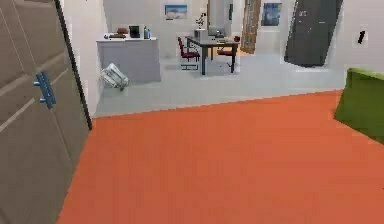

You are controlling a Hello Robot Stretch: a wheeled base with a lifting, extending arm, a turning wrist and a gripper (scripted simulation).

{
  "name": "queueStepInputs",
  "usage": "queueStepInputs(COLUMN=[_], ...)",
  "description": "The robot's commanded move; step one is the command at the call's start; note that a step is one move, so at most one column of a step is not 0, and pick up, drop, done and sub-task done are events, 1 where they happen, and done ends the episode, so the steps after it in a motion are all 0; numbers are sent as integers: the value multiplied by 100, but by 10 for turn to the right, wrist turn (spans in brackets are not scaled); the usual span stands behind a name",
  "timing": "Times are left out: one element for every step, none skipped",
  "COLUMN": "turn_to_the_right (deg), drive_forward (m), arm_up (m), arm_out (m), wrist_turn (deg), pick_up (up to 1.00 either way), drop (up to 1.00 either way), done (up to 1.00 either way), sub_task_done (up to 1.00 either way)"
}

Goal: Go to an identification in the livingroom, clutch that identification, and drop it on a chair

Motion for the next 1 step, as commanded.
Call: queueStepInputs(turn_to_the_right=[450], drive_forward=[0], arm_up=[0], arm_out=[0], wrist_turn=[0], pick_up=[0], drop=[0], done=[0], sub_task_done=[0])
